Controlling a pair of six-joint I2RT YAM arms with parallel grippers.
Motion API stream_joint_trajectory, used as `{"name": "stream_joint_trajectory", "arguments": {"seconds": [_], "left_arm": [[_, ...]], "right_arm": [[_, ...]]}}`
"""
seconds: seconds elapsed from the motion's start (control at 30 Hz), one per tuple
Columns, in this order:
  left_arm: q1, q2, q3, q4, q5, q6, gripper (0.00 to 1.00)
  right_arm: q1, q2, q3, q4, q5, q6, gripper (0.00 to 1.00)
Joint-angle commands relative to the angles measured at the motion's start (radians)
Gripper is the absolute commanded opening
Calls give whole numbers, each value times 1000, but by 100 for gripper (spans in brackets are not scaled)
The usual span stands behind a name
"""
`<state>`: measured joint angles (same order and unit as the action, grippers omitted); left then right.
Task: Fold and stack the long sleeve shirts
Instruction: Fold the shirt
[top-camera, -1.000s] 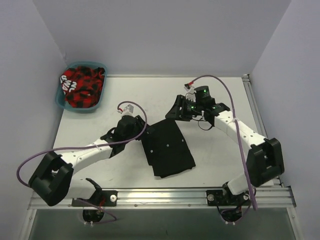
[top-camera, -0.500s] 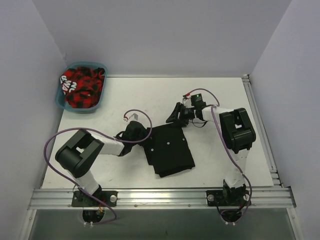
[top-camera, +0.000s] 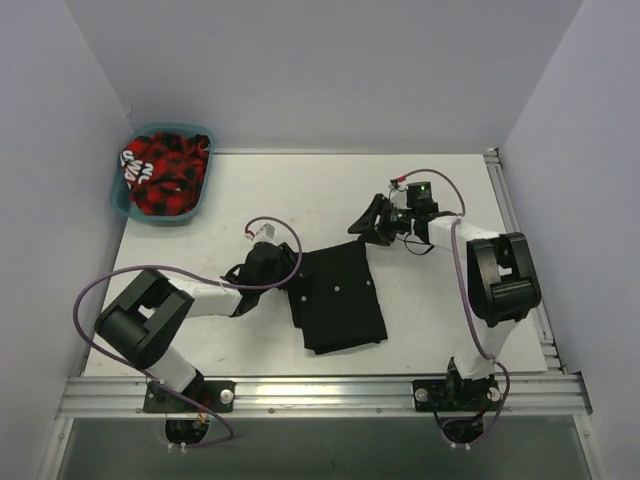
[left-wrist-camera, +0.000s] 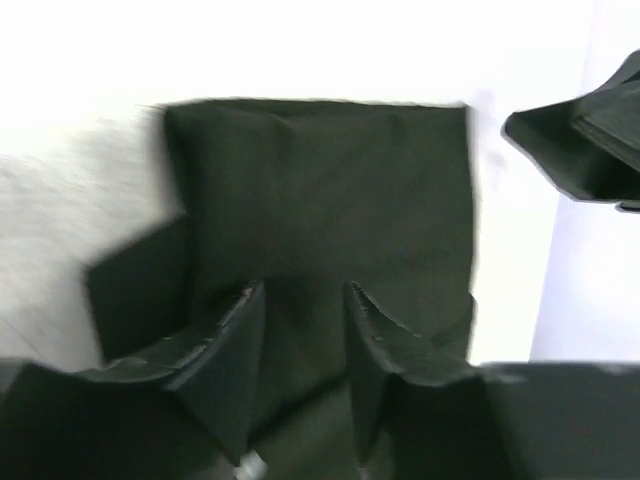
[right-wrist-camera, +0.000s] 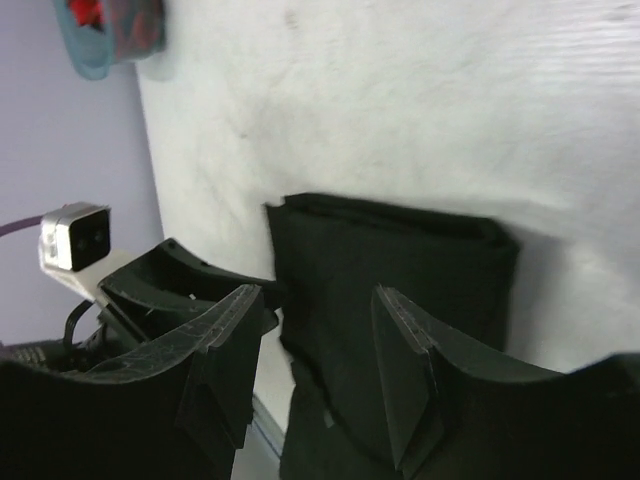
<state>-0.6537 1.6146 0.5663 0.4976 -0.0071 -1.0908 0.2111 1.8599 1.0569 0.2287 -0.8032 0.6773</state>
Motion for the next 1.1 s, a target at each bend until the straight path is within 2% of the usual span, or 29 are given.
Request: {"name": "stream_joint_trajectory", "arguments": {"seconds": [0.0,0.07,0.23,0.37,0.53,0.7,0.87,0.97,1.07], "left_arm": [[-35,-134,56,-109,-16,54,50],[-69,-203,67,-183,-36,66,56],[-147,-254,35,-225,-53,52,56],[-216,-197,-11,-223,-56,8,49],[-238,-114,-112,-128,-68,-66,40],[-198,-36,-91,-99,-24,-37,36],[-41,50,-13,-91,59,55,34],[9,27,49,-117,94,101,35],[-15,-42,107,-197,105,158,43]], "right_arm": [[37,-195,-44,32,1,56,48],[60,-260,-105,78,2,109,48],[148,-288,-208,138,9,146,48],[151,-182,-323,296,-14,203,48],[125,-45,-374,334,-1,145,47],[79,44,-374,348,-4,107,47],[77,73,-276,314,7,90,47],[74,52,-192,268,7,97,48],[77,-40,-160,207,4,97,49]]}}
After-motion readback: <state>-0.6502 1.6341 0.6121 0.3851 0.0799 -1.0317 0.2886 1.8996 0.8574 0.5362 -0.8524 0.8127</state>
